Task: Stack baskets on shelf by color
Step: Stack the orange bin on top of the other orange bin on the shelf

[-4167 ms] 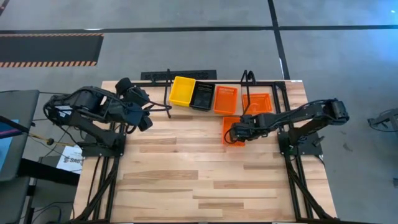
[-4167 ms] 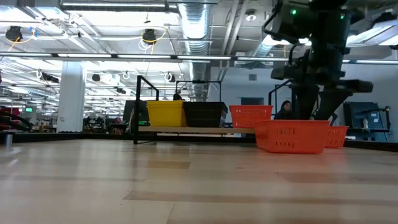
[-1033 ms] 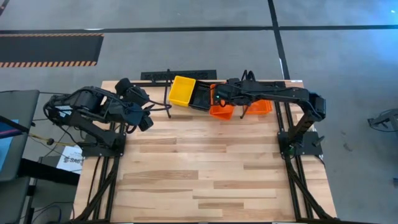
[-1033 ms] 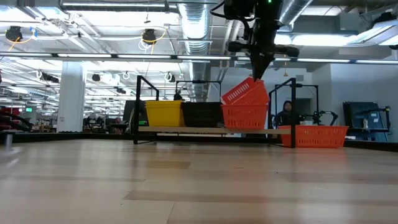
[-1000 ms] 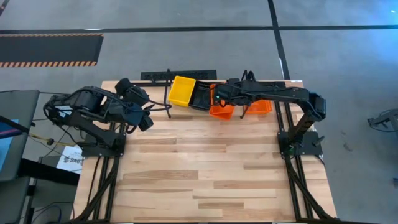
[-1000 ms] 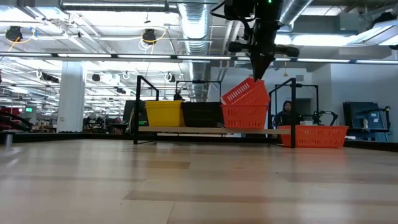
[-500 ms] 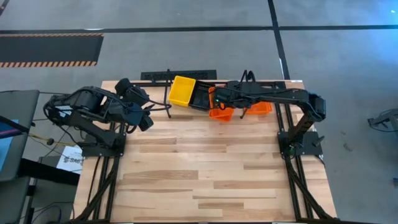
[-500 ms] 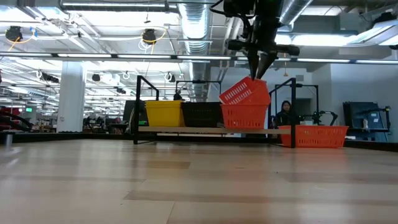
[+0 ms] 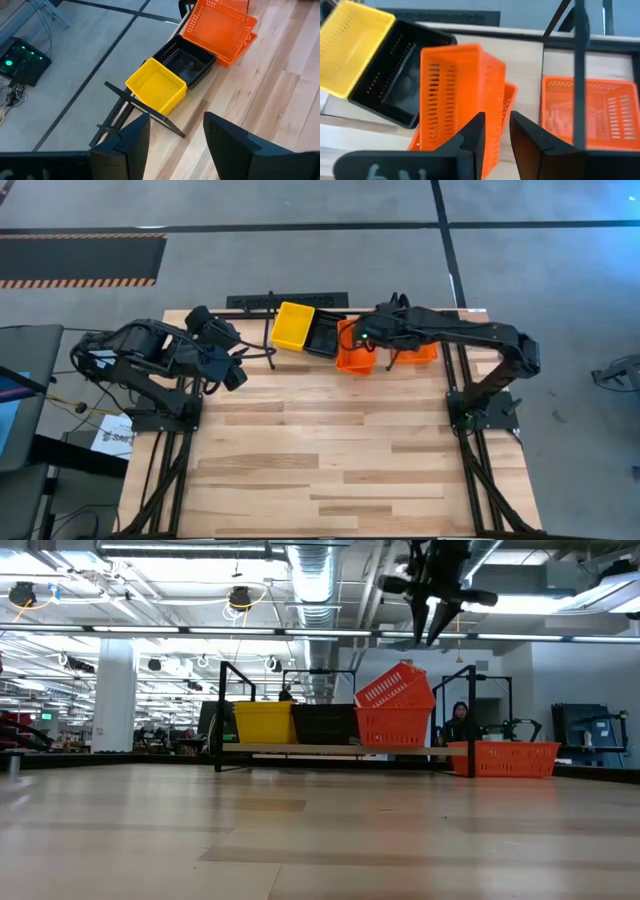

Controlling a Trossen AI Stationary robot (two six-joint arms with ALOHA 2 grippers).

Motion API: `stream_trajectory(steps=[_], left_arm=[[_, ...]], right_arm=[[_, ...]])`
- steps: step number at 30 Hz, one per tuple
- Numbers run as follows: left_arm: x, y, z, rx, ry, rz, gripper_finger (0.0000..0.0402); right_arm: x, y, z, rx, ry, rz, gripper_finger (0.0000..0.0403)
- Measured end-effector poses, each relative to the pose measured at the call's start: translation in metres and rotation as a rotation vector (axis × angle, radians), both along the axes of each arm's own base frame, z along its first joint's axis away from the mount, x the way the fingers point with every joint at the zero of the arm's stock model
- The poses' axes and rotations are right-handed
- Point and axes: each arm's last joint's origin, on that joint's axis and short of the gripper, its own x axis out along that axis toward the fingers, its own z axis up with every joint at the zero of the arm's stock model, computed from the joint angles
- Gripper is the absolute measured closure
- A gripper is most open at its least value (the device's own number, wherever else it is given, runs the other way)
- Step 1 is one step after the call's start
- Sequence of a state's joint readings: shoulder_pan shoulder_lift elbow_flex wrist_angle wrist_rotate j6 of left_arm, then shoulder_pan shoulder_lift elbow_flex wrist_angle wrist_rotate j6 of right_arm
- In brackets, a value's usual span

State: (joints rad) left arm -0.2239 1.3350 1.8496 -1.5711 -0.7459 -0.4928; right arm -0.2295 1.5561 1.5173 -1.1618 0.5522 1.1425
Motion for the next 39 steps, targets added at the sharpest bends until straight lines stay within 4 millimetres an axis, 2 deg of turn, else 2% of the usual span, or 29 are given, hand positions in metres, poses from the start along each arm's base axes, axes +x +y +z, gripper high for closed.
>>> stream_trajectory(steps=[6, 13, 24, 28, 33, 39], left_arm=[[0.0, 0.0, 0.0, -0.003, -0.007, 0.008, 0.0228], [0.0, 0.0, 0.0, -0.011, -0.015, 0.018, 0.0228], [0.0, 0.0, 0.0, -0.012, -0.014, 0.016, 0.0228], [0.0, 0.0, 0.0, -0.011, -0.013, 0.015, 0.0228], [0.0, 0.0, 0.0, -0.01, -0.012, 0.013, 0.0228], [0.0, 0.0, 0.0, -0.01, -0.011, 0.013, 0.0228]], right_arm=[[0.003, 0.004, 0.007, -0.029, -0.046, 0.057, 0.0294], [0.015, -0.001, -0.007, 0.017, -0.007, 0.121, 0.0288], [0.028, -0.016, -0.035, 0.112, 0.102, 0.141, 0.0213], [0.032, -0.021, -0.043, 0.129, 0.136, 0.149, 0.0199], [0.037, -0.028, -0.056, 0.16, 0.173, 0.138, 0.0224], [0.037, -0.032, -0.061, 0.175, 0.197, 0.148, 0.0306]])
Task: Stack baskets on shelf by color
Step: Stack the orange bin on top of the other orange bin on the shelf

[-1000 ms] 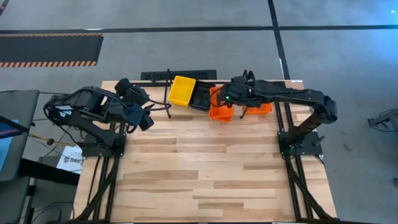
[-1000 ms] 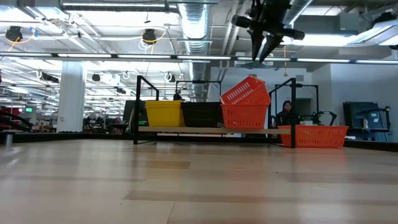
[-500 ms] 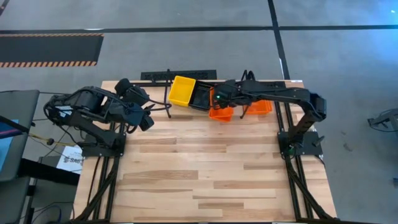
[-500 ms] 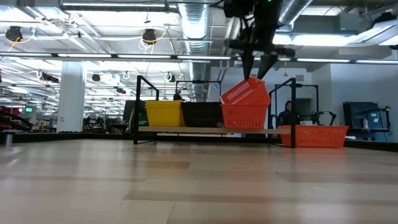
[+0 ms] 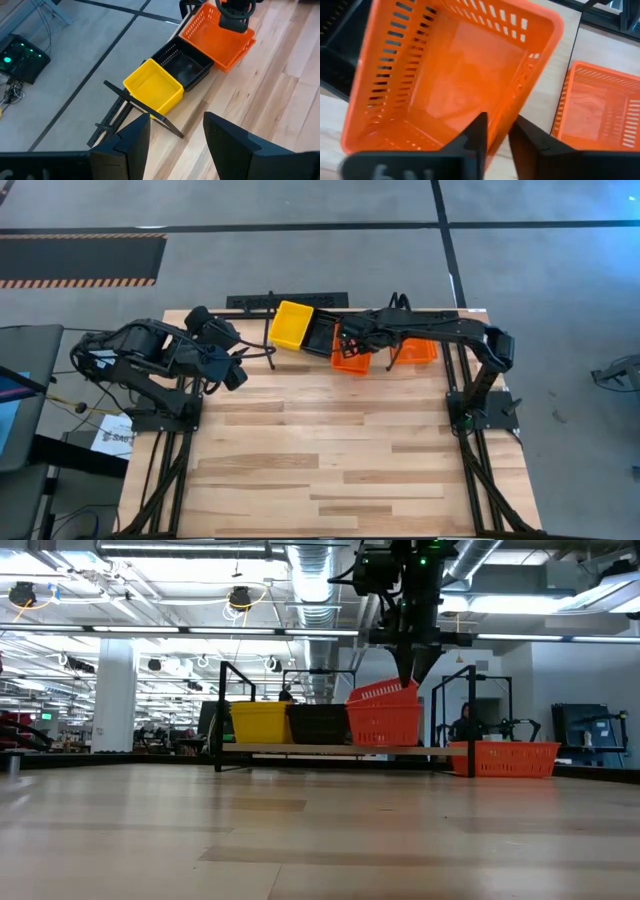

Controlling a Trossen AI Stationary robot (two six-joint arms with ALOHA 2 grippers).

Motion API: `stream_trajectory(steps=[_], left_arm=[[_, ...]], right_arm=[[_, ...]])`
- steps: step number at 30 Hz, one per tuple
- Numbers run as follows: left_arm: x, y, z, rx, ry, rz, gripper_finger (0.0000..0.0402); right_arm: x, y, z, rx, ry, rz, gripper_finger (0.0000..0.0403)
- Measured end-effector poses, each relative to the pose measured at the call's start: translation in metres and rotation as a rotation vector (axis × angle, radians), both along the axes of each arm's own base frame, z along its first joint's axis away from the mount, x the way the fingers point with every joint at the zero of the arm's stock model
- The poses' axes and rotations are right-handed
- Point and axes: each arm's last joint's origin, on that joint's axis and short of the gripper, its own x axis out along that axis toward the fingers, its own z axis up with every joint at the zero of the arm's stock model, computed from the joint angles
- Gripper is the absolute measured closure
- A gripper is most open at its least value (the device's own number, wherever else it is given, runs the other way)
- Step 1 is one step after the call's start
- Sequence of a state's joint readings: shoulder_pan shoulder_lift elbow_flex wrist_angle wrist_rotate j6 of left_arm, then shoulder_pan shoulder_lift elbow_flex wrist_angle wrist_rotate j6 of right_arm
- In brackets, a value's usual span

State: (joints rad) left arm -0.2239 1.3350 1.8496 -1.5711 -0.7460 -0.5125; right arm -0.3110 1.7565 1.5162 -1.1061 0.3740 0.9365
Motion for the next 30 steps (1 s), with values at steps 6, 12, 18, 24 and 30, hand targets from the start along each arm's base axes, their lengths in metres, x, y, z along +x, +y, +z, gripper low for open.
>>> stream_trajectory(steps=[6, 12, 18, 24, 30], left_arm=[[0.0, 0.0, 0.0, 0.0, 0.0, 0.0, 0.0228], [0.0, 0.0, 0.0, 0.0, 0.0, 0.0, 0.0228], [0.0, 0.0, 0.0, -0.003, -0.003, 0.004, 0.0228], [0.0, 0.0, 0.0, -0.004, -0.004, 0.004, 0.0228], [0.0, 0.0, 0.0, -0.004, -0.004, 0.005, 0.0228]], right_arm=[[-0.004, -0.001, 0.004, -0.004, 0.013, 0.001, 0.0382], [-0.007, -0.005, 0.003, -0.001, 0.047, 0.019, 0.0379], [-0.01, -0.009, 0.003, 0.002, 0.06, 0.002, 0.0362], [-0.012, -0.013, 0.003, -0.001, 0.067, 0.002, 0.0381], [-0.014, -0.017, 0.003, -0.002, 0.077, 0.011, 0.0334]])
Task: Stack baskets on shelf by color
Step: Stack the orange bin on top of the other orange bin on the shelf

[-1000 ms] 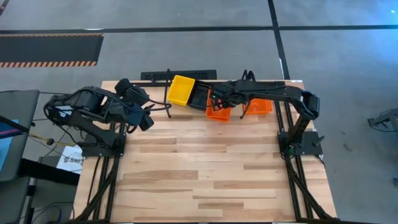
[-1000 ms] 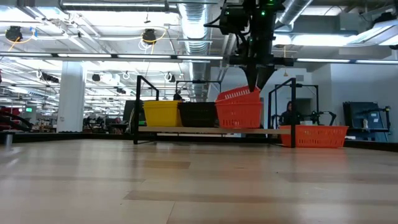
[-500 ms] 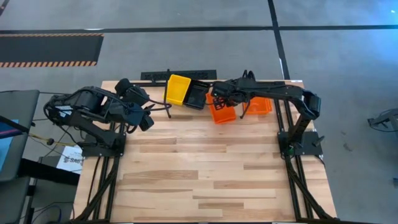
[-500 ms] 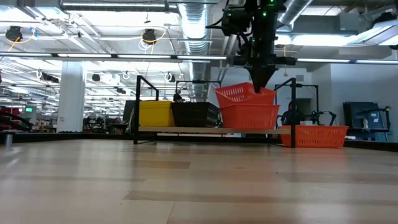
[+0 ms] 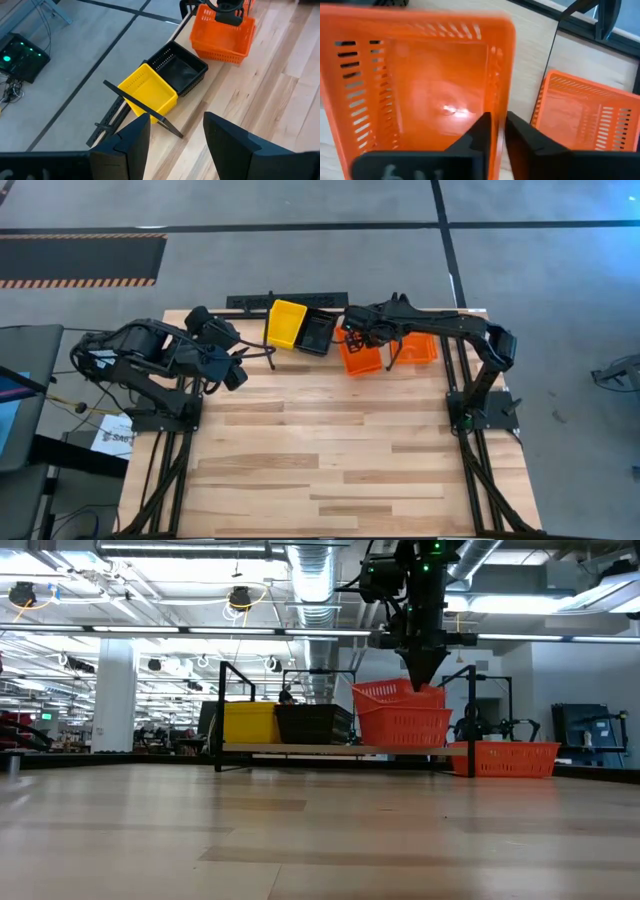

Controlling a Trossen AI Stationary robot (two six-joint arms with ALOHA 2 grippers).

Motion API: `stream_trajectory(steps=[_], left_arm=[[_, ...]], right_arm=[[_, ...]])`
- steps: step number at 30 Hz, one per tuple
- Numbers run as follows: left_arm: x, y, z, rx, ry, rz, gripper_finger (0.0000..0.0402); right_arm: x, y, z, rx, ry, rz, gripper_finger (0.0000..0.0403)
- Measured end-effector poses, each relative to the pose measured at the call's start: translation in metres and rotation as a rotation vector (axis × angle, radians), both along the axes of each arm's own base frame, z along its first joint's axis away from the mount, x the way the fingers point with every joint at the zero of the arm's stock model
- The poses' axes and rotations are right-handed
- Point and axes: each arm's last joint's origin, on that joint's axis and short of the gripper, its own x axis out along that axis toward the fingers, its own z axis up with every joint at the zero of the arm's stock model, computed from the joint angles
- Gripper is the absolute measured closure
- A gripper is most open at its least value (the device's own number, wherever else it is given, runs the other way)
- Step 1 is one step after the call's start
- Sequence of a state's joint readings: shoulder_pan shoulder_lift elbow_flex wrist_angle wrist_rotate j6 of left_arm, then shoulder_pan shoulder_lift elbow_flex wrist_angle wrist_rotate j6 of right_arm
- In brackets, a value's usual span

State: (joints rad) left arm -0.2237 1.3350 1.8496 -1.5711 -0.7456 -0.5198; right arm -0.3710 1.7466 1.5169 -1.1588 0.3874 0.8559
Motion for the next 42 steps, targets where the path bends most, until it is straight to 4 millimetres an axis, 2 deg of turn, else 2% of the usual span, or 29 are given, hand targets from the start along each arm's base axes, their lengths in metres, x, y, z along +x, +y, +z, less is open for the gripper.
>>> stream_trajectory(steps=[9, 15, 18, 21, 31, 38, 42], left_arm=[[0.0, 0.0, 0.0, 0.0, -0.001, 0.001, 0.0228], [0.0, 0.0, 0.0, -0.006, -0.008, 0.009, 0.0228], [0.0, 0.0, 0.0, -0.008, -0.011, 0.012, 0.0228], [0.0, 0.0, 0.0, -0.01, -0.015, 0.016, 0.0228], [0.0, 0.0, 0.0, -0.017, -0.023, 0.027, 0.0228], [0.0, 0.0, 0.0, -0.023, -0.03, 0.035, 0.0228], [0.0, 0.0, 0.0, -0.025, -0.033, 0.038, 0.0228]], right_arm=[[-0.001, -0.002, 0.0, -0.015, 0.017, 0.017, 0.0235], [-0.001, -0.003, 0.001, -0.054, 0.026, -0.005, 0.0211], [0.0, -0.001, 0.001, -0.053, 0.023, 0.001, 0.0222], [0.002, 0.002, 0.001, -0.062, 0.022, 0.027, 0.0251], [0.008, -0.003, 0.005, -0.208, 0.036, 0.081, 0.0387], [0.029, 0.001, 0.013, -0.339, -0.075, 0.179, 0.0398], [0.036, -0.004, 0.016, -0.305, -0.167, 0.256, 0.0399]])
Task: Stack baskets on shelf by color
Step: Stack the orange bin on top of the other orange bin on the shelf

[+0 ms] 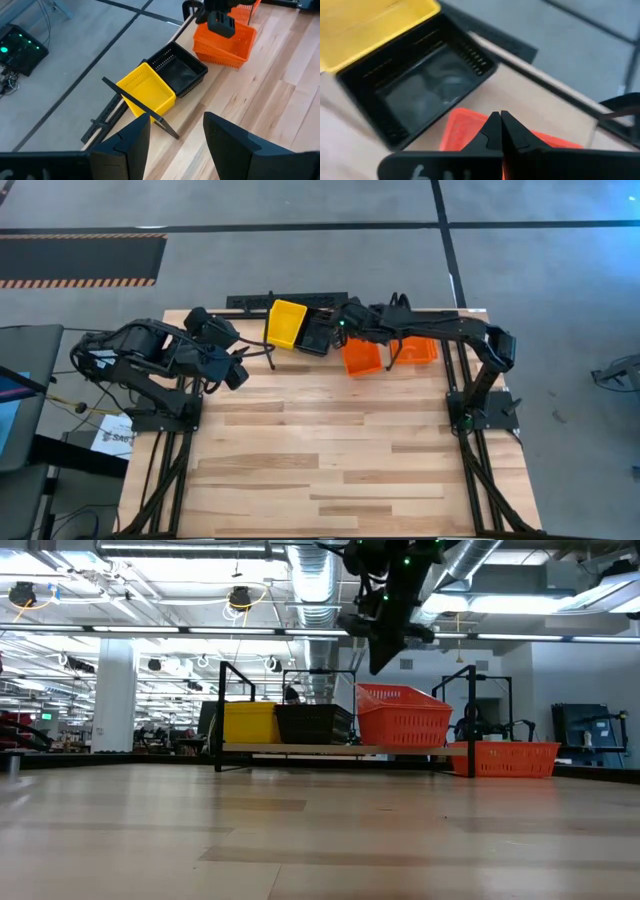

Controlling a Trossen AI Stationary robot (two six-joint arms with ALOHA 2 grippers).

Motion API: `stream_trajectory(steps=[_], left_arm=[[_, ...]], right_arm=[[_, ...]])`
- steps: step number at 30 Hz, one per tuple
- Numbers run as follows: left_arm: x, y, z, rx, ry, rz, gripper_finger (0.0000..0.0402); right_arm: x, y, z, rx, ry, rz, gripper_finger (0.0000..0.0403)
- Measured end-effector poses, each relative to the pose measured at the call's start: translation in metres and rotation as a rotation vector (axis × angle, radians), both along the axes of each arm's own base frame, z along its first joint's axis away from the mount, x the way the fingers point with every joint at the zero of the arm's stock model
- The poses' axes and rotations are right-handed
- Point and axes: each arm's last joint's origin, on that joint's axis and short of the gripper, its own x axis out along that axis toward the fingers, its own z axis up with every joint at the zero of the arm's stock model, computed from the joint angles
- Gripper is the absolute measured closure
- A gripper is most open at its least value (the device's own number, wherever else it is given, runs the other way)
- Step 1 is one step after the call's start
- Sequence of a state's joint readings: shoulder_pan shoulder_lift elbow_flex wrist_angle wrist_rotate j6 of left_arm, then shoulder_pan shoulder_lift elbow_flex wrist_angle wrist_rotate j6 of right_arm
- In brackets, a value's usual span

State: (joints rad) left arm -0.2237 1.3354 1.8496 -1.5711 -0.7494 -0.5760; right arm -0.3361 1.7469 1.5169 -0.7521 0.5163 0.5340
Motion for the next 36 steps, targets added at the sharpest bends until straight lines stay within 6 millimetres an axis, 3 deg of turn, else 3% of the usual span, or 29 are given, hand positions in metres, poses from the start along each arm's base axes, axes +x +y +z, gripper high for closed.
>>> stream_trajectory(steps=[11, 17, 22, 25, 31, 36], left_arm=[[0.0, 0.0, 0.0, -0.008, -0.014, 0.017, 0.0228], [0.0, 0.0, 0.0, -0.007, -0.014, 0.017, 0.0228], [0.0, 0.0, 0.0, 0.002, -0.017, 0.023, 0.0228], [0.0, 0.0, 0.0, 0.004, -0.017, 0.024, 0.0228], [0.001, 0.0, 0.0, 0.008, -0.015, 0.026, 0.0228], [0.007, -0.001, -0.003, 0.013, 0.002, 0.025, 0.0228]], right_arm=[[0.007, -0.017, -0.029, 0.108, 0.061, 0.019, 0.0401], [0.0, -0.012, -0.01, 0.085, 0.004, 0.038, 0.0401], [-0.009, 0.029, 0.029, 0.197, -0.105, 0.348, 0.0402], [-0.018, 0.066, 0.037, 0.276, -0.047, 0.508, 0.0402], [-0.036, 0.122, 0.026, 0.418, 0.209, 0.547, 0.0402], [-0.027, 0.145, 0.006, 0.432, 0.285, 0.575, 0.0402]])
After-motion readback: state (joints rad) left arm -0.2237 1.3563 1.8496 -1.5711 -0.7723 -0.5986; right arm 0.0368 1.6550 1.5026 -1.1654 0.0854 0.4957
